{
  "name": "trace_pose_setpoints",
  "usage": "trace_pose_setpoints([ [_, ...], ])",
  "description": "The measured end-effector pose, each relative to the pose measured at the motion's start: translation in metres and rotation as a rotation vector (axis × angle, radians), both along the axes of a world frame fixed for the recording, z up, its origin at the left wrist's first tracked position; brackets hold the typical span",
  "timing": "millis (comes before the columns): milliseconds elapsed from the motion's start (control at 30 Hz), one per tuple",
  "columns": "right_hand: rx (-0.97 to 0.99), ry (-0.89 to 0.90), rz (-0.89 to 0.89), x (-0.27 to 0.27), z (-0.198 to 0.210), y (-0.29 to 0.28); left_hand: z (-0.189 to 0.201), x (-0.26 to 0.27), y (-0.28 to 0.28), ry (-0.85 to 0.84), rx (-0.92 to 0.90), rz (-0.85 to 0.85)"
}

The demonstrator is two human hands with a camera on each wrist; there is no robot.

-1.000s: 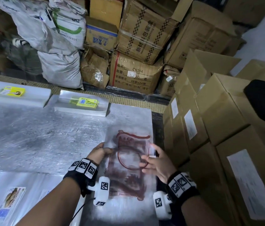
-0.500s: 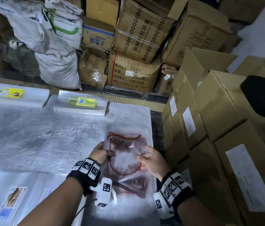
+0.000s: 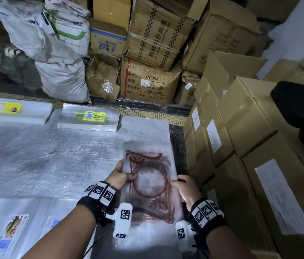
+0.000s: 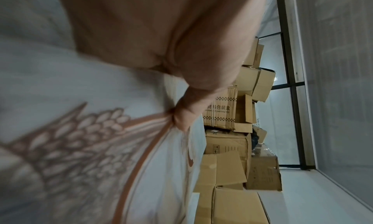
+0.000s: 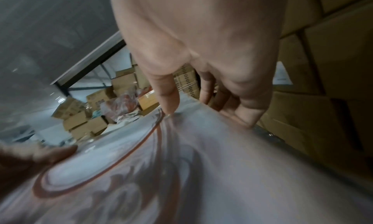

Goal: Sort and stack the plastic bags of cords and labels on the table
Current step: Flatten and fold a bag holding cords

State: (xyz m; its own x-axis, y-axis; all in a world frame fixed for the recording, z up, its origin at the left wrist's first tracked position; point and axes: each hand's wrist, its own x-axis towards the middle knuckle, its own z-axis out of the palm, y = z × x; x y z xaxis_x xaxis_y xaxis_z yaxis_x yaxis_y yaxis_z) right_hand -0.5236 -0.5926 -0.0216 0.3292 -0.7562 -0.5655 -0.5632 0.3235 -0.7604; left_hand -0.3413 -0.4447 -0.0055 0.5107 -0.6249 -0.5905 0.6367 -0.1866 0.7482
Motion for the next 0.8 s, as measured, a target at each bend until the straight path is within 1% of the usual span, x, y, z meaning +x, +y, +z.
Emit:
trace_pose_setpoints([
  [100, 0.056, -0.042, 0.005, -0.002, 0.001, -0.005, -0.003, -0.008, -0.004, -0.018, 0.017, 0.027],
  [233, 0.041, -0.020, 0.033, -0.003, 0.000, -0.003, 0.001, -0.016, -0.005, -0.026, 0.049, 0.049],
  [367, 0.096, -0.076, -0.001, -0.005, -0.003, -0.005, 0.003, -0.015, -0.002, 0.050, 0.017, 0.039],
  [467, 0.104, -0.081, 0.014, -0.008, 0.002, -0.007, 0.007, -0.012, 0.004, 0.134, -0.071, -0.022],
  [600, 0.191, -0.157, 0.032, -0.008, 0.017, -0.008, 0.012, -0.008, 0.006, 0.174, -0.142, -0.041],
  [667, 0.248, -0.180, 0.038, -0.009, 0.020, -0.009, 0.012, -0.007, 0.009, 0.177, -0.142, -0.027],
  [733, 0.291, -0.249, 0.036, -0.009, 0.021, -0.009, 0.008, -0.005, 0.012, 0.183, -0.127, -0.045],
  [800, 0.285, -0.284, 0.041, -0.007, 0.019, -0.008, 0.004, -0.003, 0.016, 0.156, -0.083, -0.050],
])
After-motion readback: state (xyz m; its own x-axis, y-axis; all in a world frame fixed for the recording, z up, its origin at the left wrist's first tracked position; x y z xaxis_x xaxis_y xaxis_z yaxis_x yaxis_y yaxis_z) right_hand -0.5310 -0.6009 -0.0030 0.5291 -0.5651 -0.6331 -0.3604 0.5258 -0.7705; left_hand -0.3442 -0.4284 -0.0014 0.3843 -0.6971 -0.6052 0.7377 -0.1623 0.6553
